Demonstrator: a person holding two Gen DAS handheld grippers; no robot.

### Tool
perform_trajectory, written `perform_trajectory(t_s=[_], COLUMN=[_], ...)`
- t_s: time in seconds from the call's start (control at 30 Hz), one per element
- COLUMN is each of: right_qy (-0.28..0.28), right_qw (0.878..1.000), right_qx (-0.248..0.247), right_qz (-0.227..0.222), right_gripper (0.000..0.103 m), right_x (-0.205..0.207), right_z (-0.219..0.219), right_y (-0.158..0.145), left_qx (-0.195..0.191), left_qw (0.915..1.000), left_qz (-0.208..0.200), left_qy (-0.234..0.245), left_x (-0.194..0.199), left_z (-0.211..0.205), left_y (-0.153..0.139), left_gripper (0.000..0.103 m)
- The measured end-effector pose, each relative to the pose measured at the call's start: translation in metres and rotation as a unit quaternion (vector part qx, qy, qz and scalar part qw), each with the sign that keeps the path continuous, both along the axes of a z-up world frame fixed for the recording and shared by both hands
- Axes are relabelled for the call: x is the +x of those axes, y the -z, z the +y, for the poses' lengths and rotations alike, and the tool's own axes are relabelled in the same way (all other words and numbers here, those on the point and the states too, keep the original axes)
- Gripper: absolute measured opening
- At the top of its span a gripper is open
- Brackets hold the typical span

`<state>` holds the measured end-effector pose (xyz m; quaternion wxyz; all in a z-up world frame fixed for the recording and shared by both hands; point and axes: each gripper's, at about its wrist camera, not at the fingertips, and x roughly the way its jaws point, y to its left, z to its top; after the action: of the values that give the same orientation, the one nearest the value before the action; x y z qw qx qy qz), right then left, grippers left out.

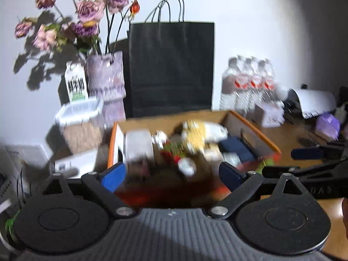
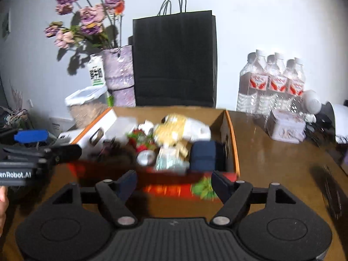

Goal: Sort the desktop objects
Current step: 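Withdraw both open tools from the box over the table, then grasp the orange fish toy with the left tool while the right tool grasps the white figurine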

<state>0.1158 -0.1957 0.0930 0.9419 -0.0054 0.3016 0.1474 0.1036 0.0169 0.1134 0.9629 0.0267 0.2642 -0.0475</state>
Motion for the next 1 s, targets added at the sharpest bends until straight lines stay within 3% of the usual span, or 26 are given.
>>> perform_trajectory(t_s=[0.1,0.2,0.4,0.5,0.8,1.0], right_qy=[-0.002,-0.019,-0.066,-0.079,-0.087,-0.006], right_qw=[1.0,1.0,0.997,0.996,0.996,1.0], right_qx=[-0.003,-0.008,0.026,0.002,-0.012,-0.029], right_qz=[0.002,-0.003,-0.026,-0.037,-0.028,-0.004], right_gripper=[0.077,0.087,0.087,0.087,0.087,0.081], right_x=[-0.036,-0.073,-0.125,-0.139,-0.137,-0.095], right_z=[-0.003,-0.004,-0.011,-0.003,0.002,-0.018], right_y=[0.018,0.037,0.057,0.06,0.06,0.057], left_qx=[-0.013,-0.02,-0.02,-0.016,-0.03,-0.029], left_qw=[0.9999,0.9997,0.9996,0.9998,0.9994,0.9995], left_qz=[0.006,0.015,0.02,0.003,0.017,0.014], left_qy=[-0.006,-0.003,0.006,0.014,0.007,-0.008], left_x=[-0.036,-0.072,-0.124,-0.136,-0.13,-0.107], left_z=[0.002,-0.002,-0.012,-0.013,-0.005,0.007], left_y=[0.022,0.048,0.076,0.082,0.091,0.088], left_gripper=[0.098,0.098,0.101,0.103,0.103,0.103])
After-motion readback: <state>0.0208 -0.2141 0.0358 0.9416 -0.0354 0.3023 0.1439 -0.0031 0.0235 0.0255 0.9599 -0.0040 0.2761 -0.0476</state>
